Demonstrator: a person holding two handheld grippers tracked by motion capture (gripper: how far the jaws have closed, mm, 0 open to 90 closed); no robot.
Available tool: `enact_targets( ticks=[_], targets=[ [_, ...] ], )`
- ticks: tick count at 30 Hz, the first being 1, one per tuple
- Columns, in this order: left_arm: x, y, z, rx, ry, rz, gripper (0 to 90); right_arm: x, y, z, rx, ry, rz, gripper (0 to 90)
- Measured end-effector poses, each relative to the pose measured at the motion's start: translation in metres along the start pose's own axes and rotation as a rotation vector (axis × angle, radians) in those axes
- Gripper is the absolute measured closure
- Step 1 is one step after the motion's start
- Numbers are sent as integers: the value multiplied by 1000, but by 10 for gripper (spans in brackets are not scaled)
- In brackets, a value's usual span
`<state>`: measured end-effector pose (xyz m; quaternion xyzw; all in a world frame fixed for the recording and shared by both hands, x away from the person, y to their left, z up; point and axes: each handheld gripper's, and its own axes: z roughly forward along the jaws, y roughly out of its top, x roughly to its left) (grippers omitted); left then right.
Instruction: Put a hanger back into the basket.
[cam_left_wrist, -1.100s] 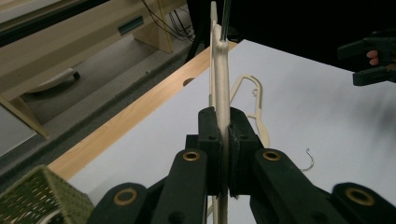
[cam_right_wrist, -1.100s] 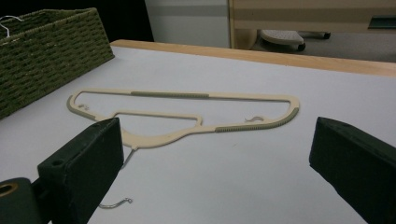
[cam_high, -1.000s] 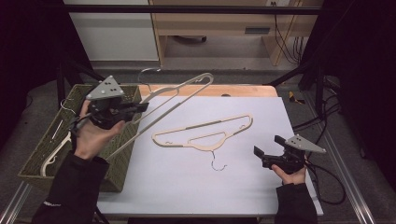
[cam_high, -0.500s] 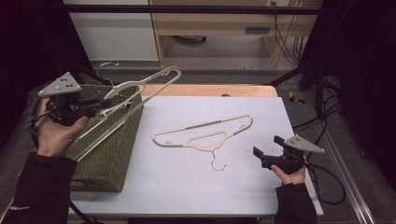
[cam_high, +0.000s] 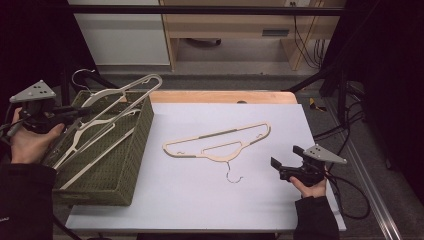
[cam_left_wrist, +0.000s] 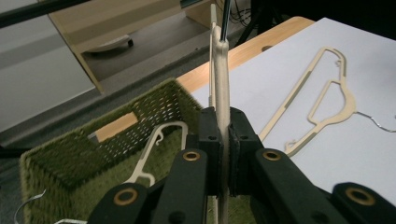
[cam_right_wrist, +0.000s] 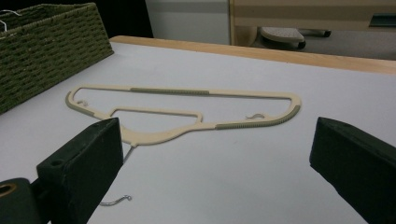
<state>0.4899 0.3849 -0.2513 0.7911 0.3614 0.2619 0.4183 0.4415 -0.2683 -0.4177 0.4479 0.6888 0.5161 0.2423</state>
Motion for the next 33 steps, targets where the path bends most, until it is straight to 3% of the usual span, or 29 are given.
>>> enact_targets(
  ticks=[7,13,18,23,29,33],
  targets=[
    [22,-19,3,27,25,-45,859,0,0,0,3,-1,2,33],
    [32,-31,4,47,32,-47,859,0,0,1,3,-2,3,33],
    [41,-43,3,45,37,-82,859,0,0,1,5,-3,2,33],
    [40,-51,8,44,21,-100,859,0,0,1,5,-2,3,33],
    [33,-53,24,105,25,-86,858,0,0,0,4,-2,6,32],
    [34,-64,35,129,18,-131,859,0,0,0,4,-2,4,32]
  ],
)
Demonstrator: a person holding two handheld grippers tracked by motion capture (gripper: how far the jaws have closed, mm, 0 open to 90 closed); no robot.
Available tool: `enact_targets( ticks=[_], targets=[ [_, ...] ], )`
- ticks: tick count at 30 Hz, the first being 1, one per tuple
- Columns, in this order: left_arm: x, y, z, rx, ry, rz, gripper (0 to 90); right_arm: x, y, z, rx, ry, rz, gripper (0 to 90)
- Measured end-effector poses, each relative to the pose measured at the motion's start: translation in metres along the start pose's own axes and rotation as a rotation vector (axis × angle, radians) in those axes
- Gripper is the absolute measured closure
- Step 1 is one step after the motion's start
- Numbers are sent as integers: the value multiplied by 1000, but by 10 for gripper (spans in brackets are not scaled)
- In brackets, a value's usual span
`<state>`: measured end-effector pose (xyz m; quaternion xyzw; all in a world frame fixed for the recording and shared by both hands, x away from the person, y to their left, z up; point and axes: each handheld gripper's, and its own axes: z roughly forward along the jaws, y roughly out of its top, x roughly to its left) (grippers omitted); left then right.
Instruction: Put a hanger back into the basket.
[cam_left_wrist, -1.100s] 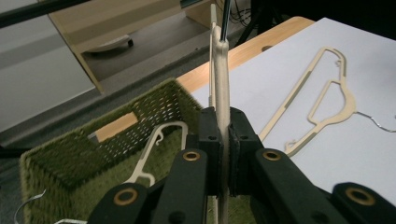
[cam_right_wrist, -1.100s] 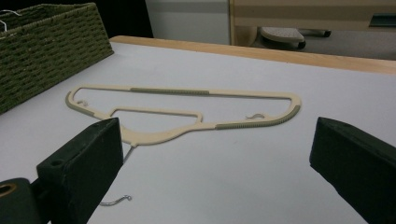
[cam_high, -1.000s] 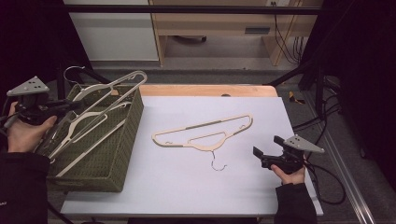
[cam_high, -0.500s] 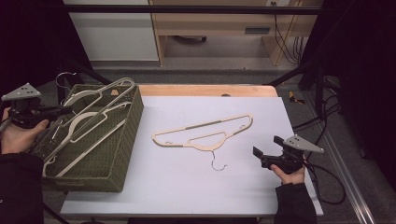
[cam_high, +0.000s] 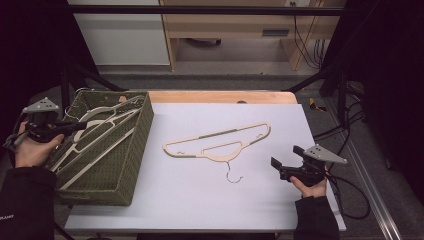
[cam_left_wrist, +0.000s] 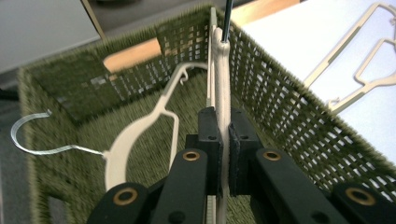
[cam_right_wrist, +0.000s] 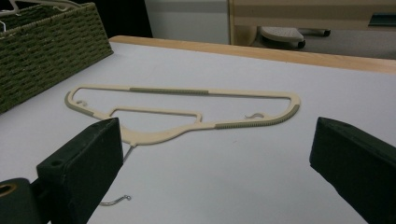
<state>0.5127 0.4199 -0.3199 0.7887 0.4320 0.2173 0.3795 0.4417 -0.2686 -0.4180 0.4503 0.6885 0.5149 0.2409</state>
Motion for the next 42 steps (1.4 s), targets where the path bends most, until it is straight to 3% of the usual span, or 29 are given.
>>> enact_targets(
  ticks=[9,13,20,23,27,31,36,39,42],
  targets=[
    [4,-23,25,57,-19,-80,855,0,0,0,1,6,-1,32],
    [11,-30,27,30,-22,-172,845,1,0,1,4,2,0,32],
    [19,-33,33,77,138,-207,800,1,0,1,5,3,-2,32],
    [23,-35,36,130,199,-207,788,1,-1,1,9,5,-5,33],
    [27,-38,38,186,239,-234,781,2,-1,3,10,4,-4,32],
    [31,-44,42,244,275,-275,754,2,-1,3,12,5,-3,33],
    [32,-49,39,272,276,-295,734,1,-1,2,12,4,-2,32],
    [29,-47,33,264,283,-294,701,1,-1,2,10,4,-2,32],
    [24,-42,21,215,263,-279,685,2,-1,2,12,3,-1,32]
  ],
)
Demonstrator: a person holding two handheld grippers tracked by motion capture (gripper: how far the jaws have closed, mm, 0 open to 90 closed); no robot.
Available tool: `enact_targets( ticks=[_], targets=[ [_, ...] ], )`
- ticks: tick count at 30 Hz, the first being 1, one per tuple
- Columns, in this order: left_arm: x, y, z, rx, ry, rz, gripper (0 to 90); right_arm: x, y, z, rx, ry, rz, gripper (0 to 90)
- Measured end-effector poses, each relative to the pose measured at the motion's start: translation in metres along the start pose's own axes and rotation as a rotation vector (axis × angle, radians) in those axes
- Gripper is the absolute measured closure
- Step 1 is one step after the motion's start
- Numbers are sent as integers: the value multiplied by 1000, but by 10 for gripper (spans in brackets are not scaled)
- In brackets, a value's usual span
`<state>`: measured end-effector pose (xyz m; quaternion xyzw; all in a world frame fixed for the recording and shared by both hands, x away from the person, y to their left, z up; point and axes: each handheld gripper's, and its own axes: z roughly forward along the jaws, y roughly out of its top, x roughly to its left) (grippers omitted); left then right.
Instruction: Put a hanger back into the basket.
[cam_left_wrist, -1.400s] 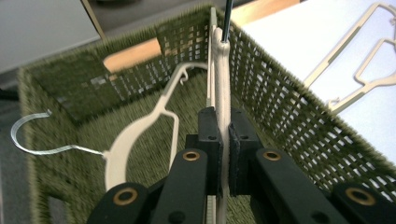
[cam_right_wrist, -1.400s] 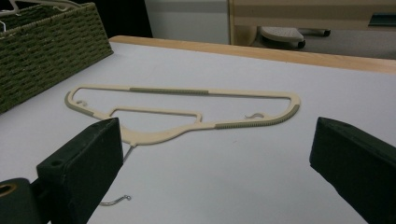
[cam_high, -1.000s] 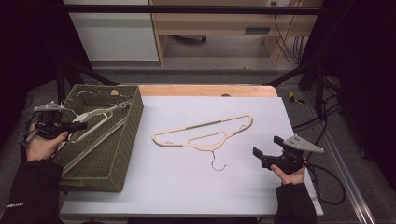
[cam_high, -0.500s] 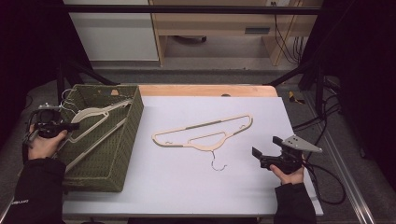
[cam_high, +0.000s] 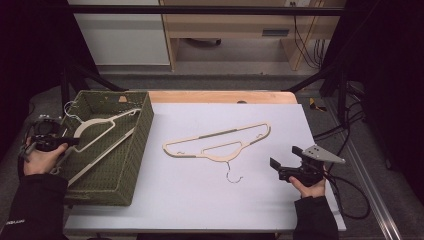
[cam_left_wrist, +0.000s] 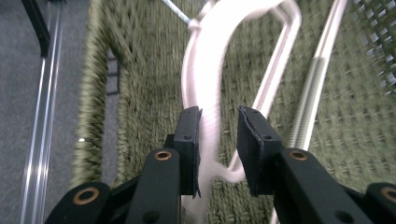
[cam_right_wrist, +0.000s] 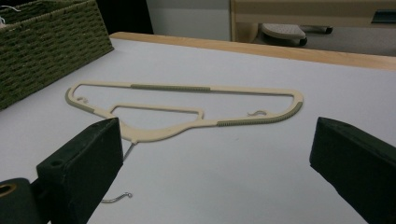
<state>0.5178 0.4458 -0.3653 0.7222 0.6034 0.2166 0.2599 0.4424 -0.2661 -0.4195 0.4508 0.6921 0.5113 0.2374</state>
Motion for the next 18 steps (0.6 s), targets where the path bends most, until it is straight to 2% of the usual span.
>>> enact_targets(
  ticks=[3,8,9,12,18],
  targets=[
    [-7,2,-18,-73,-2,44,647,0,0,-1,-2,1,-2,31],
    [-26,6,-52,-235,-38,80,553,-1,1,-3,-11,3,-7,31],
    [-30,7,-58,-272,-55,77,529,0,1,-3,-10,3,-4,30],
    [-43,10,-75,-367,-104,108,444,1,2,-2,-8,3,-3,30],
    [-81,13,-89,-481,-194,182,290,2,3,-2,-15,4,-2,31]
  ],
)
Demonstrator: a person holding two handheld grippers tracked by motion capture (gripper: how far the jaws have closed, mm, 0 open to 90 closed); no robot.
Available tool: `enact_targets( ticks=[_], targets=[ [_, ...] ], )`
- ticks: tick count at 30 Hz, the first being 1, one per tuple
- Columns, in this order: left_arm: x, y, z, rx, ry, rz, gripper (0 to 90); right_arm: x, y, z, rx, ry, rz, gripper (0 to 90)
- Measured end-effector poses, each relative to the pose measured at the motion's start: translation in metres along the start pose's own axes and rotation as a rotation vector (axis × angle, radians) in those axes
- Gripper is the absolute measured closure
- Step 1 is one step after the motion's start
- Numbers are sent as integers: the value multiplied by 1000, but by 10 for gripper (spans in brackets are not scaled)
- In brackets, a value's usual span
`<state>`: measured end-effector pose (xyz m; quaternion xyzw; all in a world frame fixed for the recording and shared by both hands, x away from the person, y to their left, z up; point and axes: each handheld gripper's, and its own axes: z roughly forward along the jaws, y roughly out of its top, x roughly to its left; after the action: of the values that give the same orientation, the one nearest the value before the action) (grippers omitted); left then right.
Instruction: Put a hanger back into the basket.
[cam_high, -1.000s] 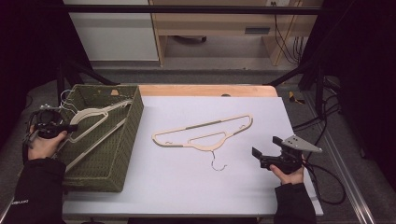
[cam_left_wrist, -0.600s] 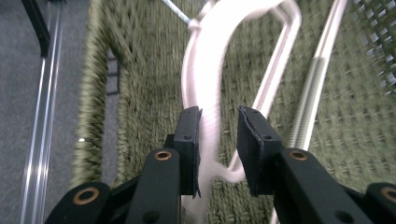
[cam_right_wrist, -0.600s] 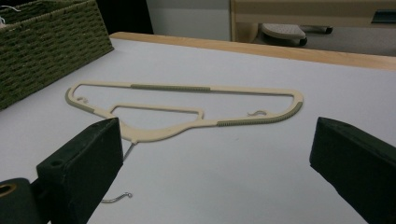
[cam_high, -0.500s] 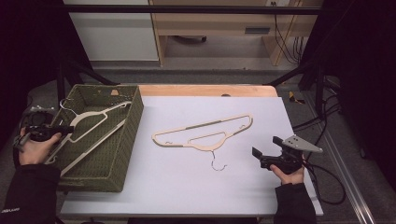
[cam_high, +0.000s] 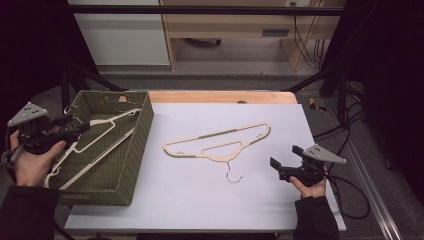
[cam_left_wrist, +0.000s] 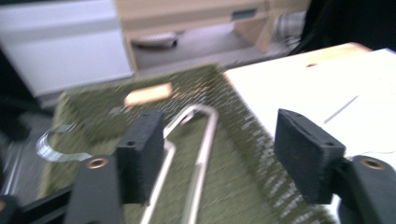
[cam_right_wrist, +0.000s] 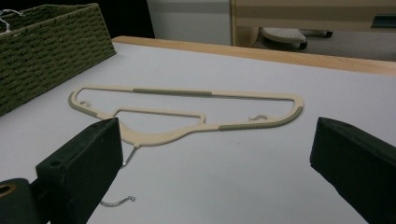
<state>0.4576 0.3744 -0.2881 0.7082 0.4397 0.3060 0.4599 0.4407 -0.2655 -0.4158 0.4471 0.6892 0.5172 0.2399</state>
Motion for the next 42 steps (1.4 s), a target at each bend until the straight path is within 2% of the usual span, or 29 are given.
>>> enact_targets(
  ticks=[5,9,13,17,20,25,31,35,40,42],
  targets=[
    [-36,4,10,-77,-115,21,215,2,1,0,4,11,-4,32],
    [-66,4,19,-104,-191,57,148,4,2,2,5,16,6,30],
    [-92,1,26,-132,-248,79,125,6,2,2,0,10,4,35],
    [-112,-6,35,-140,-286,78,109,7,2,3,2,4,5,35],
    [-123,-12,46,-117,-309,71,99,8,3,3,1,12,1,36],
    [-137,-26,67,-61,-323,78,89,10,2,6,11,7,5,36],
    [-152,-41,86,-30,-349,64,85,17,4,11,30,17,2,37],
    [-157,-51,96,-8,-366,59,84,25,6,15,39,24,-26,42],
    [-163,-66,103,23,-373,64,84,36,8,23,61,25,-19,61],
    [-164,-71,106,37,-378,62,84,39,8,28,69,35,-36,68]
  ],
)
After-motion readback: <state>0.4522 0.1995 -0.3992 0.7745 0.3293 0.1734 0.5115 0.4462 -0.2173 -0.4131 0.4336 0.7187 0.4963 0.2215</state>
